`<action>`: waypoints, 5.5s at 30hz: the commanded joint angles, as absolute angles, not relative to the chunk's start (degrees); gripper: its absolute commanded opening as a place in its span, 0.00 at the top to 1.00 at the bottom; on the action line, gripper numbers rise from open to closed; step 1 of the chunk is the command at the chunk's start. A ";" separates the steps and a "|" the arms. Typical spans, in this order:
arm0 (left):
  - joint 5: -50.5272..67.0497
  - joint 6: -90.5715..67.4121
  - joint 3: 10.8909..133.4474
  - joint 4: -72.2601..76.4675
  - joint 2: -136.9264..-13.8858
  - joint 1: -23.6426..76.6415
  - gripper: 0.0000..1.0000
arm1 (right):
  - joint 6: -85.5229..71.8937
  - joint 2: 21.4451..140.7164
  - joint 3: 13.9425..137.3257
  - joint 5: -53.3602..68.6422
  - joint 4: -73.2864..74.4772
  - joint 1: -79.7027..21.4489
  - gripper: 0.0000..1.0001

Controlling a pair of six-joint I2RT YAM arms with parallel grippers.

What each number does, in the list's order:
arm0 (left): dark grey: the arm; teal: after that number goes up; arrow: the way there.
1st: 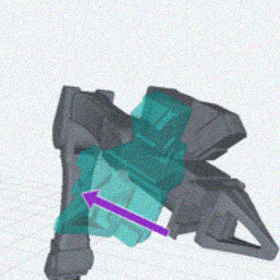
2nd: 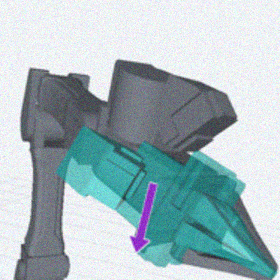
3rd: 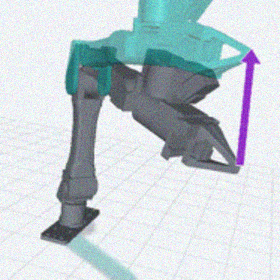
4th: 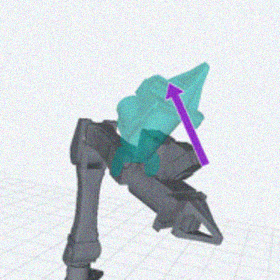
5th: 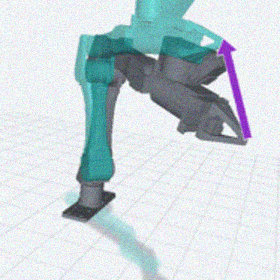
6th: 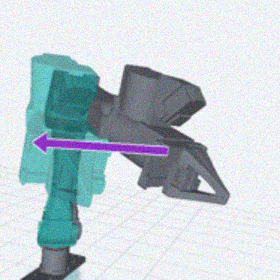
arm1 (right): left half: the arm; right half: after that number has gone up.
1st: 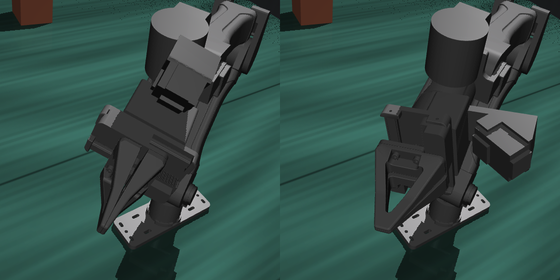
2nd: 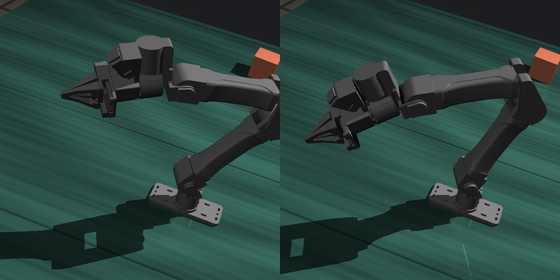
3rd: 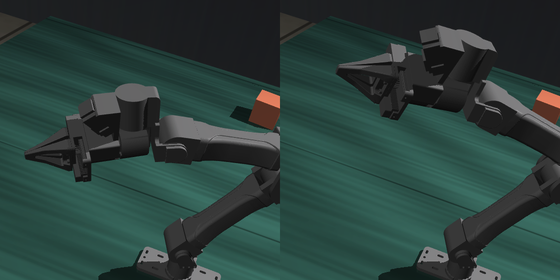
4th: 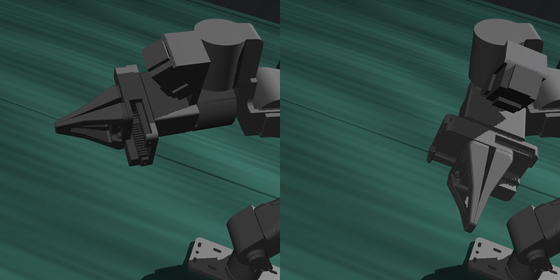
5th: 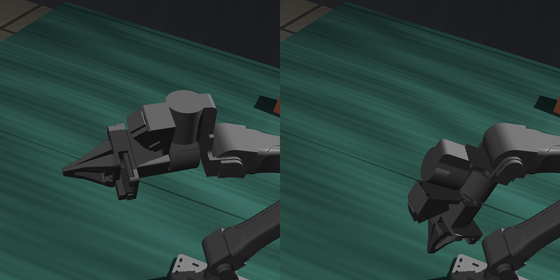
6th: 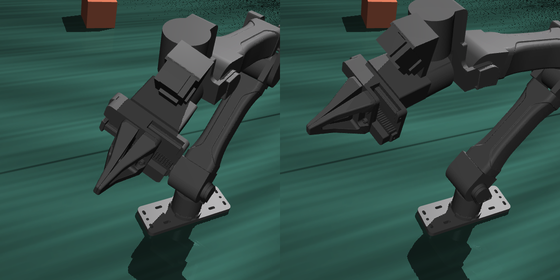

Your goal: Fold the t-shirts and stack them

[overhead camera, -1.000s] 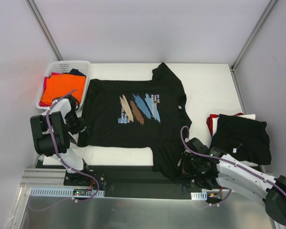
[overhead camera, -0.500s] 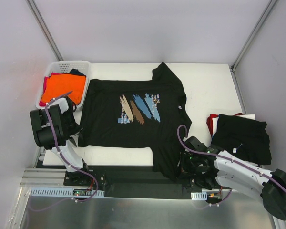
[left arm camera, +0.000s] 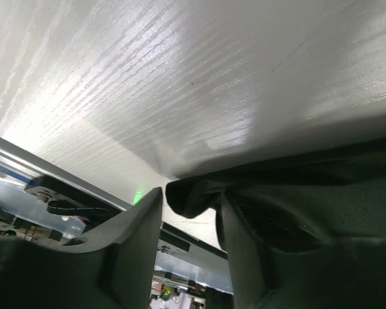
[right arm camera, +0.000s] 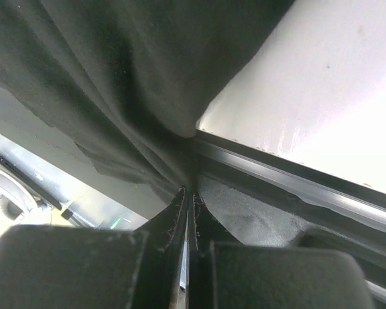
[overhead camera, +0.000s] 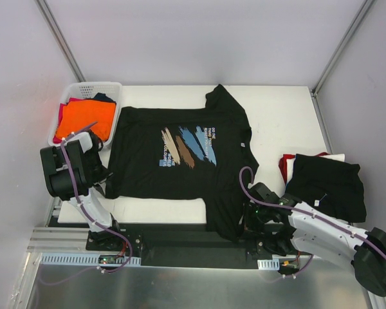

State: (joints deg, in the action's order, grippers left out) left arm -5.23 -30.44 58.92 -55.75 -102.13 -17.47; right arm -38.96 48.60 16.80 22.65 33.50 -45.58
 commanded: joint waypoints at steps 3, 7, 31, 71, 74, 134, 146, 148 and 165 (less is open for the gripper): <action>-3.87 -29.00 58.36 -54.40 -105.11 -17.67 0.98 | -39.38 47.72 18.81 21.44 36.47 -45.79 0.99; -4.48 -29.18 58.54 -54.75 -105.38 -17.58 1.00 | -38.68 49.65 18.72 22.32 35.60 -45.79 0.98; -4.66 -31.03 73.74 -66.27 -98.96 -13.89 0.98 | -19.35 66.97 39.46 17.93 46.48 -39.05 0.99; -4.92 -29.53 102.83 -67.76 -120.67 -5.98 1.00 | -1.94 88.94 68.02 24.08 51.07 -7.30 0.99; -5.01 -29.97 104.67 -67.76 -121.99 -5.89 1.00 | -1.67 92.28 70.83 24.87 50.63 -6.24 0.99; -7.73 -43.33 105.29 -64.95 -127.53 -7.29 1.00 | -2.81 121.90 102.66 27.42 49.92 4.31 0.99; -8.35 -45.79 104.94 -66.01 -130.08 -7.56 0.41 | -2.37 124.37 104.50 28.21 49.57 4.66 0.30; -7.91 -45.88 105.47 -66.01 -129.90 -7.47 0.09 | -1.76 122.97 104.41 29.52 49.31 4.66 0.25; -4.75 -37.45 103.53 -59.15 -122.08 6.32 0.04 | -7.29 105.12 79.72 30.77 41.05 -8.60 0.40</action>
